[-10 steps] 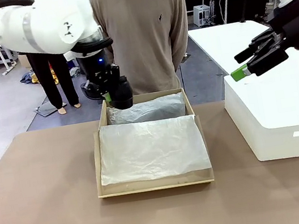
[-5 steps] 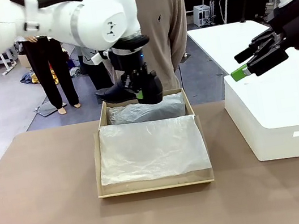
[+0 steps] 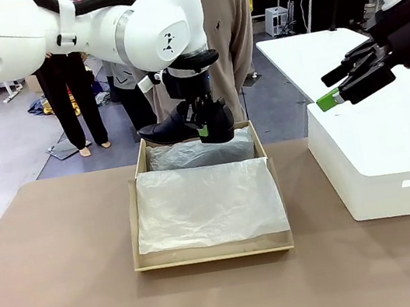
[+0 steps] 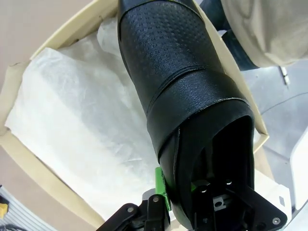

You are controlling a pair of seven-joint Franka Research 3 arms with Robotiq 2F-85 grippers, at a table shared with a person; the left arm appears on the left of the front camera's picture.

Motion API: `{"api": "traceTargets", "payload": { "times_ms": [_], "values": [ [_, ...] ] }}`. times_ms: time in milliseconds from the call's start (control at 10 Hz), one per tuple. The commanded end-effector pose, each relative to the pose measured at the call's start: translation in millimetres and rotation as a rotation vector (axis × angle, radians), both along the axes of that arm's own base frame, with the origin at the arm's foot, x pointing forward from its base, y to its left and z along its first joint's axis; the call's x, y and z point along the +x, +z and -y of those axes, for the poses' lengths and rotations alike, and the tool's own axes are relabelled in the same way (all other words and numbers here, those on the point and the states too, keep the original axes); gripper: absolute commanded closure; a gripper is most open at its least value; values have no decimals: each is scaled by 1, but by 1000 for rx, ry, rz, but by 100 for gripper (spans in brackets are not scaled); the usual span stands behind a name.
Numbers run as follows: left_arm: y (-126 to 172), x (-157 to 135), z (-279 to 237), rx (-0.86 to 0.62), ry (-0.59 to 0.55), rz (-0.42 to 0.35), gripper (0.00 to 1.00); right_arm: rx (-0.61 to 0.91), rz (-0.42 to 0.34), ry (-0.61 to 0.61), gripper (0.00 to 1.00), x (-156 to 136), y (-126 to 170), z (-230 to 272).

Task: Pack the shoes into the box.
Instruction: Place the other shoe of the Shoes into the Shoes Box.

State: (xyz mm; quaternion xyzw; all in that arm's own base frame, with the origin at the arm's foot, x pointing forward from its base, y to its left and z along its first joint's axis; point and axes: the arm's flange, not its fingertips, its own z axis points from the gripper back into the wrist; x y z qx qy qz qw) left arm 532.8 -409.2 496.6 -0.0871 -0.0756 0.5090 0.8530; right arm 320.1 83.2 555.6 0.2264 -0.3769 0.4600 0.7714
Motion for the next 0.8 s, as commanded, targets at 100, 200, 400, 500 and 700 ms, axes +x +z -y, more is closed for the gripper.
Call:
{"api": "traceTargets", "payload": {
  "times_ms": [100,200,400,500,700],
  "values": [
    [4,-1,-7,-3,-5,3,100,15,16,25,0,4,0,0],
    [0,1,-1,1,1,0,100,15,16,25,0,4,0,0],
    [4,-6,10,-21,111,8,100,15,16,25,0,4,0,0],
    [5,-8,17,-26,138,10,100,15,16,25,0,4,0,0],
    [1,-10,26,-25,198,7,100,15,16,25,0,4,0,0]
  ]
}}
